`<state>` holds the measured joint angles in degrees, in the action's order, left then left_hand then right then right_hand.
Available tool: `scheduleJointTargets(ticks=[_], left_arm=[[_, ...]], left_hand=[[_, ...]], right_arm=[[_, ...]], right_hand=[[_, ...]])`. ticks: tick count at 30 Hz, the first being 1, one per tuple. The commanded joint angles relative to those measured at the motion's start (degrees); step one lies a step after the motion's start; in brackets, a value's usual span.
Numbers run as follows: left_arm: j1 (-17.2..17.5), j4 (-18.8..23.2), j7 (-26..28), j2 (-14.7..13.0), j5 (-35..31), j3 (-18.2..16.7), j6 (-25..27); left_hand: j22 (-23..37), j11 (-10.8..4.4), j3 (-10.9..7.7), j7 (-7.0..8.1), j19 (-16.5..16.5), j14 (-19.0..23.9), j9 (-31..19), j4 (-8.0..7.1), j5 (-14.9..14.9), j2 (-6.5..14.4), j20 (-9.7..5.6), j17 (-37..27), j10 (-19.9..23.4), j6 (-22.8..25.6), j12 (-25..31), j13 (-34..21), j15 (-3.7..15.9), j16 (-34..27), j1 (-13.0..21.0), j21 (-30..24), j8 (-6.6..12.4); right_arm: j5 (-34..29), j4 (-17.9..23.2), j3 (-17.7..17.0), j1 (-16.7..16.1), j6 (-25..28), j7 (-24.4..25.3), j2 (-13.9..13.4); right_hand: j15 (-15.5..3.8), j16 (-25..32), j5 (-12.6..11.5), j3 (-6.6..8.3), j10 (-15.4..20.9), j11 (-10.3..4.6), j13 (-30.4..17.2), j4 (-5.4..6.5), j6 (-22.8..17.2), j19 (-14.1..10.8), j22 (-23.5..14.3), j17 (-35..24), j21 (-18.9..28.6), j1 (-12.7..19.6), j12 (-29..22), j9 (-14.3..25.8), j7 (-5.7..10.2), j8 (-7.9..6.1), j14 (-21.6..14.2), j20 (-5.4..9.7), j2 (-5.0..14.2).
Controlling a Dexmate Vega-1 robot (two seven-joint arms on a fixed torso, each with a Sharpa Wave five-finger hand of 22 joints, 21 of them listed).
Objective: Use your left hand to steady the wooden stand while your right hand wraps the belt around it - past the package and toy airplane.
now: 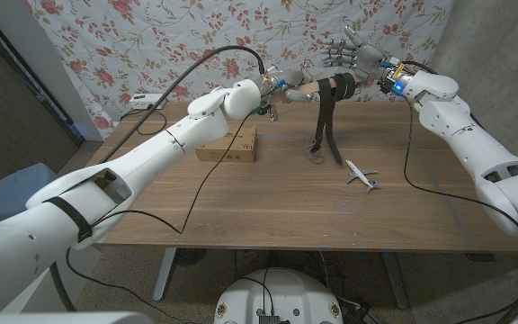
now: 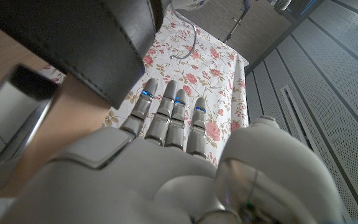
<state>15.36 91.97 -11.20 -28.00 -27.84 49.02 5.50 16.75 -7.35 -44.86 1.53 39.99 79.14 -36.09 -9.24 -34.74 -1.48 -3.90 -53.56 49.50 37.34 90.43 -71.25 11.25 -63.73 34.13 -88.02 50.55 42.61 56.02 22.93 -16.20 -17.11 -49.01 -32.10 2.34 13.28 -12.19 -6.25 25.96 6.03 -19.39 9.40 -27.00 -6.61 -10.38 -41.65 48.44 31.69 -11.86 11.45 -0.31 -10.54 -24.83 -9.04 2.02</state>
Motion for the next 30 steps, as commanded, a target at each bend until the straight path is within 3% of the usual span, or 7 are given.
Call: scheduleJointTargets(ticks=[1, 9, 18, 30], left_arm=[[-0.4, -1.1, 0.33, 0.19, 0.59, 0.16, -0.6], [0.73, 1.38, -1.01, -1.09, 0.92, -0.4, 1.78], [2.63, 6.84, -5.15, -3.94, 1.62, -1.55, 8.79], [3.0, 13.08, -12.78, -7.29, 1.69, -0.94, 19.27]], left_hand=[[0.11, -0.07, -0.27, 0.12, 0.24, 0.13, -0.06, -0.01, -0.07, 0.26, -3.26, 0.01, 0.17, -0.09, -0.18, -0.06, 0.01, -0.12, -0.07, -0.18, 0.33], [-0.15, -0.05, -0.27, 0.32, 0.33, 0.3, 0.17, -0.01, -0.1, 0.24, -3.29, 0.1, 0.13, -0.17, -0.18, -0.06, -0.04, -0.15, -0.07, -0.04, 0.34], [-0.11, 0.07, -0.29, 0.16, 0.09, 0.04, 0.65, 0.03, -0.13, 0.22, -3.24, 0.25, 0.05, -0.05, -0.2, -0.06, 0.02, 0.03, -0.03, -0.05, 0.22], [-0.55, 0.14, -0.28, -0.16, 0.23, 0.29, 0.72, 0.17, -0.01, 0.57, -3.21, 0.54, 0.1, -0.16, -0.2, -0.06, -0.04, 0.18, 0.26, -0.11, 0.42]], right_arm=[[1.92, -3.09, -2.81, -0.73, -5.74, 0.15, 2.88], [0.57, -0.1, -4.31, -3.09, -12.96, 4.23, 3.39], [-2.76, 6.75, -4.84, -7.16, -17.54, 13.45, 2.66], [-3.41, 11.51, -4.29, -9.48, -18.35, 16.95, 1.83]], right_hand=[[-0.16, -0.62, -0.72, -0.17, -0.6, -0.3, -0.18, -0.27, -0.28, 0.26, -0.09, 0.14, -0.32, -0.17, 0.13, 0.09, 0.05, -0.48, 1.48, -0.11, 0.34], [-0.86, -1.08, -1.11, 0.67, -0.8, -0.86, -0.11, -1.76, -1.23, 0.44, -0.08, 0.73, -0.81, 1.49, 0.02, 0.06, 0.16, -1.0, 2.89, 0.06, 1.27], [-1.33, -1.61, -1.23, 1.14, -0.61, -1.29, 0.03, -2.71, -2.14, 0.45, -0.05, 1.59, -1.2, 2.65, -0.14, 0.06, 0.37, -1.36, 4.13, 0.66, 1.62], [-1.64, -1.64, -1.23, 1.26, -0.12, -1.77, 0.16, -3.05, -2.57, 0.22, -0.04, 2.44, -1.48, 2.91, -0.36, 0.06, 0.64, -1.46, 4.09, 0.93, 1.81]])
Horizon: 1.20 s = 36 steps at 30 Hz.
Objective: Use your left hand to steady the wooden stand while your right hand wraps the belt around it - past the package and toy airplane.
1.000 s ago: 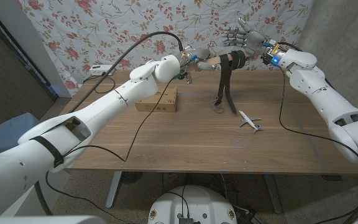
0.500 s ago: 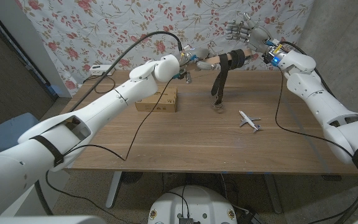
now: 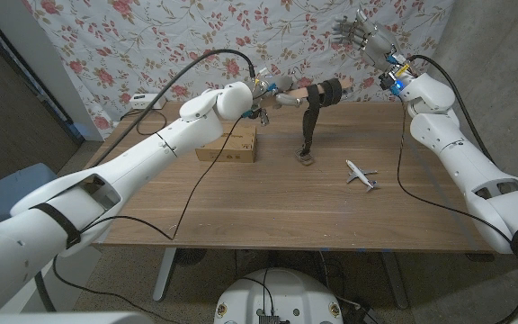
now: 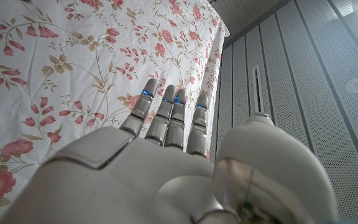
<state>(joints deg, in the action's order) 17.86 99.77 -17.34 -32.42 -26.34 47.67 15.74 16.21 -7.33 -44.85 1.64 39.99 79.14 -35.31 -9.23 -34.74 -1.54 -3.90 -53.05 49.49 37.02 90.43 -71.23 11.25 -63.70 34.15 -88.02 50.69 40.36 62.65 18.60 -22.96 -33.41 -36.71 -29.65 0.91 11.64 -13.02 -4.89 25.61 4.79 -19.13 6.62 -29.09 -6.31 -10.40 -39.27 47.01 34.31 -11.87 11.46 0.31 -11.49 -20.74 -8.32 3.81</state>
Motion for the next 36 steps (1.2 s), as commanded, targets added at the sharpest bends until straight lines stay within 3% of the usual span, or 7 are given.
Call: scheduleJointTargets(ticks=[1, 6, 12, 22, 36], left_arm=[[0.51, 5.57, -7.11, -3.05, 0.26, 0.53, 9.68], [-0.31, 6.55, -10.66, -3.72, 0.48, 1.75, 13.67], [-2.5, 6.66, -15.75, -4.09, 0.78, 4.0, 18.69], [-8.3, 3.53, -24.53, -3.44, 0.86, 9.78, 26.51], [-13.63, -1.96, -27.74, -2.18, -0.77, 16.84, 30.69]], left_hand=[[-0.01, -0.02, -0.28, -0.26, 0.23, 0.37, -0.07, 0.17, 0.0, 0.64, -3.26, -0.08, 0.12, 0.13, -0.19, -0.07, -0.01, 0.05, 0.25, -0.12, 0.29], [0.19, -0.03, -0.32, -0.43, 0.1, 0.37, 0.1, 0.21, 0.11, 0.97, -3.22, -0.14, 0.02, 0.03, -0.22, -0.07, 0.04, 0.02, 0.42, -0.35, 0.24], [-0.36, -0.02, -0.27, -1.68, 0.15, 0.09, 0.79, 0.3, 0.48, 1.77, -3.22, 0.29, -0.05, 0.12, -0.23, -0.07, 0.05, 0.43, 0.74, -0.29, -0.02], [-0.78, 0.01, 0.19, -2.27, -0.44, -0.16, 1.39, 0.41, 1.47, 2.85, -3.17, 0.51, -0.82, -0.14, -0.39, -0.03, 0.11, 0.75, 1.11, -0.45, -0.29], [-1.82, 0.58, 1.04, -3.03, -1.79, -1.07, 2.75, 0.83, 3.28, 4.33, -2.64, 2.71, -2.1, -0.44, -0.5, 0.03, 0.05, 2.79, 1.77, -0.61, -0.95]], right_arm=[[-1.19, 5.22, 0.1, -2.88, -1.96, 4.88, -0.72], [-1.17, 6.41, 0.27, -3.51, -1.62, 5.64, -1.05], [-0.84, 6.66, 0.39, -3.91, -1.75, 5.71, -1.05], [-0.45, 7.23, 0.29, -4.75, -1.95, 5.81, -1.38], [-0.1, 8.11, -0.22, -5.91, -2.47, 6.0, -2.09]], right_hand=[[-0.25, 0.0, -0.4, -0.1, 0.23, -0.55, -0.09, -0.29, -0.51, -0.1, -0.02, 0.12, -0.07, 0.29, -0.34, 0.05, -0.03, -0.51, 0.0, 0.2, 0.03], [-0.36, -0.02, -0.39, -0.09, 0.21, -0.56, -0.06, -0.33, -0.52, -0.16, -0.02, 0.36, -0.16, 0.28, -0.34, 0.05, 0.04, -0.5, 0.03, 0.09, 0.09], [-0.29, -0.02, -0.39, -0.06, 0.24, -0.6, -0.02, -0.38, -0.53, -0.23, -0.02, 0.58, -0.23, 0.29, -0.36, 0.06, 0.05, -0.49, 0.02, 0.11, 0.18], [-0.08, 0.02, -0.36, -0.03, 0.07, -0.55, 0.03, -0.5, -0.55, -0.27, -0.02, 1.03, -0.42, 0.31, -0.31, 0.06, 0.04, -0.46, -0.06, 0.09, 0.29], [-0.06, 0.13, -0.35, 0.05, 0.03, -0.58, 0.1, -0.73, -0.71, -0.33, -0.03, 1.49, -0.7, 0.33, -0.33, 0.07, -0.11, -0.47, -0.01, -0.08, 0.47]])
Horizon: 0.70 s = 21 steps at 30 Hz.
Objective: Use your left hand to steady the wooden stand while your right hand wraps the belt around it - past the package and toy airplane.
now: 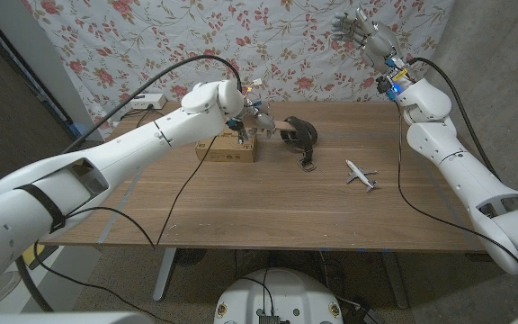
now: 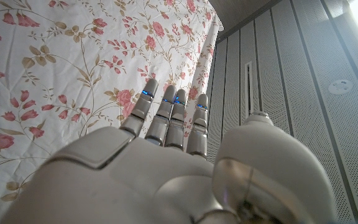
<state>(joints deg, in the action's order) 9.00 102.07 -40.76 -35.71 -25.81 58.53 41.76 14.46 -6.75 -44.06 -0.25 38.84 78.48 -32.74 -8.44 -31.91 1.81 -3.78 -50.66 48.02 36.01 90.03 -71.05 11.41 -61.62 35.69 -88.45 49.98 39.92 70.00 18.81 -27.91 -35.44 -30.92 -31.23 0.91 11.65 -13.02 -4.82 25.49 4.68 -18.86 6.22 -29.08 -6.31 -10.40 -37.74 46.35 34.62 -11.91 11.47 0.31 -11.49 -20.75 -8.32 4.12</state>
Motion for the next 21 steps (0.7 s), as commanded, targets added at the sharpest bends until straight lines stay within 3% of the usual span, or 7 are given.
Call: scheduleJointTargets(ticks=[1, 7, 9, 12, 15, 17, 21], left_arm=[[-5.03, -4.53, -4.41, 1.19, -1.44, 6.37, 4.82], [-6.84, -5.72, -5.03, 1.65, -3.42, 9.22, 6.1], [-7.54, -6.2, -5.55, 1.92, -4.48, 10.44, 6.73], [-8.37, -6.79, -6.01, 2.24, -6.34, 12.22, 7.37], [-9.11, -7.33, -6.4, 2.61, -8.58, 13.99, 8.05], [-9.67, -7.81, -7.18, 2.95, -9.83, 15.01, 8.58], [-10.93, -9.08, -9.34, 3.77, -12.01, 16.89, 9.79]], left_hand=[[-0.16, 0.14, 0.41, -1.4, -0.9, -0.58, 0.46, 0.09, 0.82, 1.34, -2.56, 0.74, -1.18, 0.6, -0.22, -0.13, -0.2, 1.09, 0.33, -0.28, -0.36], [-0.71, 1.15, 1.75, -2.0, -2.21, -1.4, 1.75, 1.23, 3.15, 2.17, -1.82, 4.31, -2.45, 1.31, -0.35, 0.02, -0.68, 3.4, 1.09, -0.58, -0.76], [-1.12, 1.47, 4.16, -2.32, -2.9, -1.74, 2.9, 3.93, 5.73, 0.68, -1.55, 8.28, -3.39, 1.84, -1.0, 0.68, -0.5, 4.8, 2.54, -0.66, -1.19], [-2.77, 1.87, 8.09, -2.8, -3.98, -3.4, 5.55, 6.87, 10.07, 0.58, -1.01, 14.25, -2.9, 1.92, -12.26, 14.55, -0.38, 6.35, 4.81, 0.51, -2.79], [-3.66, 2.27, 9.84, -2.59, -6.59, -6.18, 7.26, 7.41, 11.93, 1.25, -0.28, 16.06, -3.77, 0.82, -18.66, 21.97, -0.47, 7.41, 5.46, 1.84, -4.6], [-3.93, 3.01, 11.42, -2.84, -7.62, -8.33, 8.31, 8.29, 13.0, 0.17, 0.25, 17.39, -4.21, 0.14, -22.0, 25.79, -0.32, 8.21, 5.84, 2.54, -5.81], [-4.42, 2.35, 13.58, -2.25, -10.22, -13.56, 10.64, 8.14, 14.13, -0.12, 2.13, 21.56, -6.64, -2.33, -28.84, 32.63, -0.95, 11.48, 5.49, 5.29, -9.03]], right_arm=[[0.48, 0.7, -0.47, -0.97, -0.49, 0.05, -0.51], [0.77, 0.96, -0.78, -1.45, -0.59, 0.36, -0.62], [0.87, 0.85, -0.88, -1.57, -0.82, 0.3, -0.61], [0.95, 0.78, -0.98, -1.72, -0.95, 0.29, -0.66], [1.09, 0.68, -1.06, -1.79, -1.02, 0.3, -0.6], [1.04, 0.75, -1.13, -1.92, -1.13, 0.4, -0.68], [1.21, 0.8, -1.38, -2.16, -1.28, 0.68, -0.68]], right_hand=[[-0.04, 0.13, -0.35, -0.02, 0.17, -0.46, -0.16, -0.35, -0.74, -0.33, -0.03, -0.01, -0.05, 0.02, -0.3, 0.06, -0.1, -0.48, 0.0, -0.03, 0.15], [-0.05, 0.23, -0.35, 0.02, 0.34, -0.3, -0.16, -0.46, -0.95, -0.43, -0.03, 0.18, -0.16, 0.01, -0.4, 0.06, -0.19, -0.54, -0.04, -0.11, 0.25], [0.01, 0.28, -0.35, 0.02, 0.36, -0.31, -0.16, -0.51, -1.02, -0.49, -0.03, 0.23, -0.17, 0.03, -0.42, 0.06, -0.16, -0.56, -0.13, -0.15, 0.23], [-0.07, 0.31, -0.35, 0.01, 0.4, -0.3, -0.17, -0.52, -1.09, -0.54, -0.03, 0.29, -0.2, -0.03, -0.45, 0.06, -0.21, -0.57, -0.13, -0.17, 0.26], [0.03, 0.38, -0.35, 0.01, 0.45, -0.26, -0.17, -0.59, -1.24, -0.56, -0.04, 0.38, -0.25, -0.01, -0.48, 0.06, -0.25, -0.62, -0.25, -0.18, 0.23], [0.02, 0.39, -0.35, 0.02, 0.52, -0.21, -0.18, -0.6, -1.3, -0.59, -0.04, 0.42, -0.27, -0.04, -0.52, 0.06, -0.25, -0.63, -0.22, -0.16, 0.27], [0.04, 0.46, -0.36, 0.05, 0.59, -0.18, -0.18, -0.7, -1.47, -0.63, -0.04, 0.54, -0.35, -0.01, -0.56, 0.06, -0.26, -0.68, -0.3, -0.2, 0.32]])
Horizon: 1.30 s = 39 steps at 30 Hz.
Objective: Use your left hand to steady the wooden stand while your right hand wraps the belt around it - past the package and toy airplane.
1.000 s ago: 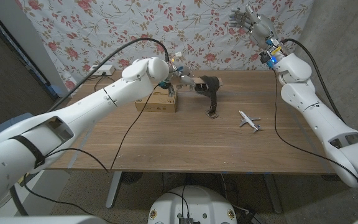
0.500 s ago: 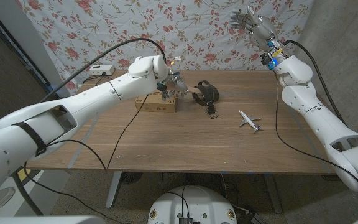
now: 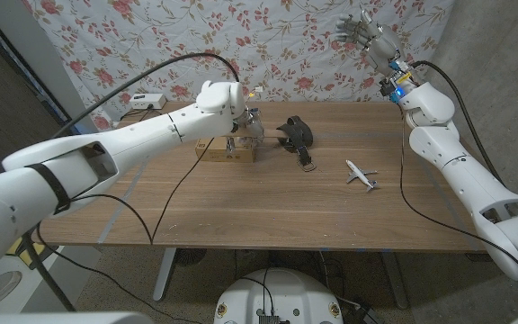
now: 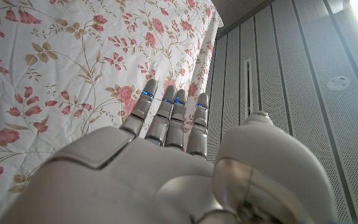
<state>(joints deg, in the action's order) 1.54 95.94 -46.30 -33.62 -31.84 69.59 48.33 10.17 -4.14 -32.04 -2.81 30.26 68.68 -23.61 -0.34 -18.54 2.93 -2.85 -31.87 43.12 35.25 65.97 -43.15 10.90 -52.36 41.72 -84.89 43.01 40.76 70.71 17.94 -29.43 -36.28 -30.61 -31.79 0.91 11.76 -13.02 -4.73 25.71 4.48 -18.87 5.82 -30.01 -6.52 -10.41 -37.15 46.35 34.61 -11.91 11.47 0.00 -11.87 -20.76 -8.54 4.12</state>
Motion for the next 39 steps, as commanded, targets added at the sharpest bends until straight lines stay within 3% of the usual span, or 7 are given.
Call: scheduleJointTargets(ticks=[1, 6, 11, 22, 29, 34, 39], left_arm=[[-4.12, -3.61, -4.92, 2.1, -6.69, 6.69, 3.61], [-6.5, -6.03, -8.87, 3.71, -10.1, 10.14, 4.54], [-8.41, -7.47, -12.01, 4.96, -14.89, 13.57, 5.15], [-6.37, -1.71, -12.0, 2.88, -31.69, 15.32, 7.86], [9.73, 11.97, 10.97, -3.64, -24.93, -4.22, 5.29], [22.29, 18.76, 30.74, -6.22, -12.46, -19.29, -4.4], [29.78, 20.99, 40.69, -7.14, -0.38, -29.69, -14.62]], left_hand=[[-0.2, -0.2, 1.72, 0.49, -3.03, -6.07, 2.06, -0.42, 0.79, -1.28, 1.9, 4.11, -2.51, -1.98, -6.41, 6.15, -0.66, 3.92, -0.99, 2.72, -2.71], [-0.47, -0.26, 0.95, 2.4, -12.12, -22.37, 6.59, -3.7, -0.58, -4.49, 6.08, 15.51, -10.3, -7.42, -20.06, 16.09, -1.53, 18.47, -3.6, 13.09, -8.18], [-0.4, 0.53, 2.63, 5.29, -21.31, -37.96, 10.09, -5.19, -1.83, -7.67, 10.19, 19.76, -20.6, -16.4, -31.31, 21.8, -5.5, 28.07, -4.69, 22.33, -14.06], [-0.06, 1.78, 9.37, 9.0, -33.47, -57.43, 12.4, -8.49, -1.06, -7.53, 11.25, 19.95, -35.05, -33.98, -43.44, 26.3, -10.8, 36.58, -11.64, 33.48, -25.85], [0.05, 2.43, 12.9, 11.29, -36.34, -62.89, 12.49, -9.2, 0.77, -7.42, 12.84, 19.76, -40.75, -37.97, -46.64, 26.9, -12.64, 38.84, -17.59, 36.56, -29.21], [0.02, 2.71, 14.02, 12.4, -36.68, -64.78, 12.58, -9.02, 1.27, -7.79, 13.97, 19.85, -42.74, -38.41, -47.82, 27.2, -13.56, 39.56, -19.28, 37.43, -29.89], [-0.01, 2.94, 14.72, 13.48, -37.29, -65.59, 12.68, -8.85, 1.59, -8.08, 13.99, 19.95, -43.44, -39.42, -48.38, 27.47, -13.92, 39.85, -20.31, 38.22, -30.65]], right_arm=[[0.37, 0.01, -0.55, -0.64, -0.57, 0.34, -0.1], [0.35, -0.08, -0.62, -0.65, -0.72, 0.46, -0.07], [0.33, -0.56, -0.47, -0.32, -0.72, 0.3, 0.15], [-0.22, -1.0, 0.0, 0.11, -0.35, 0.92, 0.63], [-1.37, 0.25, 0.53, -0.15, 0.38, 2.48, 0.63], [-2.19, 1.51, 0.93, -0.59, 1.1, 4.21, 0.86], [-3.24, 2.53, 1.43, -0.89, 1.78, 5.77, 0.98]], right_hand=[[0.0, 0.37, -0.37, -0.03, 0.35, 0.02, -0.18, -0.31, -0.55, -0.41, -0.04, -0.02, -0.38, -0.04, -0.56, 0.06, 0.01, -0.29, -0.27, -0.01, 0.35], [0.03, 0.43, -0.36, -0.06, 0.46, -0.01, -0.17, -0.35, -0.63, -0.49, -0.05, 0.11, -0.46, -0.15, -0.61, 0.06, -0.08, -0.29, -0.33, 0.02, 0.36], [0.01, 0.47, -0.36, -0.07, 0.62, 0.01, -0.15, -0.38, -0.71, -0.58, -0.05, 0.22, -0.52, -0.23, -0.67, 0.06, -0.02, -0.29, -0.31, 0.03, 0.4], [0.05, 0.55, -0.37, -0.05, 0.85, 0.09, -0.13, -0.49, -0.88, -0.66, -0.06, 0.44, -0.68, -0.33, -0.76, 0.05, -0.05, -0.3, -0.28, 0.04, 0.51], [0.1, 0.56, -0.38, 0.0, 0.74, 0.07, -0.14, -0.63, -0.99, -0.57, -0.06, 0.59, -0.84, -0.3, -0.73, 0.05, -0.21, -0.3, -0.17, -0.01, 0.57], [0.14, 0.57, -0.39, 0.05, 0.55, 0.08, -0.14, -0.7, -0.95, -0.53, -0.07, 0.68, -0.94, -0.3, -0.66, 0.05, -0.24, -0.26, -0.05, 0.0, 0.68], [0.16, 0.58, -0.38, 0.07, 0.35, 0.13, -0.14, -0.72, -0.92, -0.46, -0.07, 0.76, -1.05, -0.39, -0.6, 0.05, -0.25, -0.22, 0.05, 0.03, 0.77]])
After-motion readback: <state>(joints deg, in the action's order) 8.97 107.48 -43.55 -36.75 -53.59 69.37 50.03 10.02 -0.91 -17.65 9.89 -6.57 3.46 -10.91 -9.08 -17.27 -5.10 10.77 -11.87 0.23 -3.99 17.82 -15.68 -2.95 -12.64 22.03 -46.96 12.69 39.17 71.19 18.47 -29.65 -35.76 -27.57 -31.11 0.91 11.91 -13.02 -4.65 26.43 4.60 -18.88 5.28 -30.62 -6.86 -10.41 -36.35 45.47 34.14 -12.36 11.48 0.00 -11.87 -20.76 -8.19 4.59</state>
